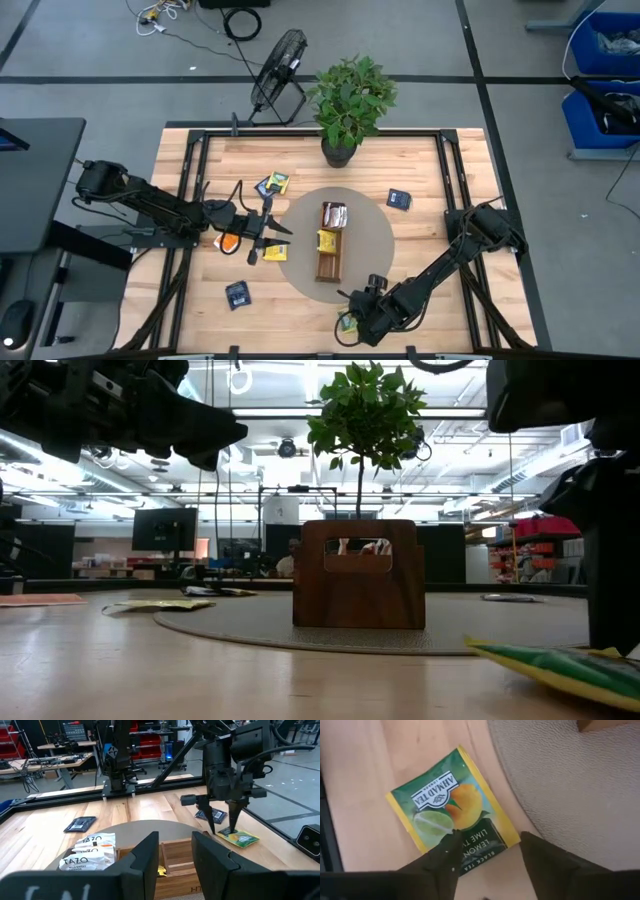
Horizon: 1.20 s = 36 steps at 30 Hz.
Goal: Pick & Place Tea
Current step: Put the yellow tea bag into the middle compartment of the middle section wooden organizer
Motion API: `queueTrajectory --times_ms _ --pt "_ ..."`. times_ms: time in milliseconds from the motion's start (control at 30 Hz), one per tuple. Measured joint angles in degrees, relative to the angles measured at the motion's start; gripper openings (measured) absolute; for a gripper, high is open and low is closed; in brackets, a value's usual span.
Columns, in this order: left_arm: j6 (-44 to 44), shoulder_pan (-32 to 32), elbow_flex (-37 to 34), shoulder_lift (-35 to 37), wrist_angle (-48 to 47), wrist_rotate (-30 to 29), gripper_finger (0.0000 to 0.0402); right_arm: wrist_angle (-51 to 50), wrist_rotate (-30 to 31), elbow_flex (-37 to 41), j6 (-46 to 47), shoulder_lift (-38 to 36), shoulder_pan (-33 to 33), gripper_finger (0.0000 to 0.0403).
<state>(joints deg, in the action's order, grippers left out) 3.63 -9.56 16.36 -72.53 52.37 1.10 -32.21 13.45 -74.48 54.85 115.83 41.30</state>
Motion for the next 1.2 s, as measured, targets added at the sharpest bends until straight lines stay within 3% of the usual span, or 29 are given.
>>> queueTrajectory --times_ms 500,867,1200 --pt "0.04 0.00 0.00 0.00 -0.04 -0.01 0.0122 2.12 1.57 0.03 1.09 2.73 -0.35 0.0012" --pt "-0.36 0.01 0.00 0.00 -0.28 0.00 0.0122 0.45 3.91 -0.52 0.15 0.85 -0.45 0.0002" --pt "-0.05 0.00 0.00 -0.07 -0.43 -0.01 0.0122 -11.45 8.54 -8.37 -2.30 0.83 -0.47 0.0001"
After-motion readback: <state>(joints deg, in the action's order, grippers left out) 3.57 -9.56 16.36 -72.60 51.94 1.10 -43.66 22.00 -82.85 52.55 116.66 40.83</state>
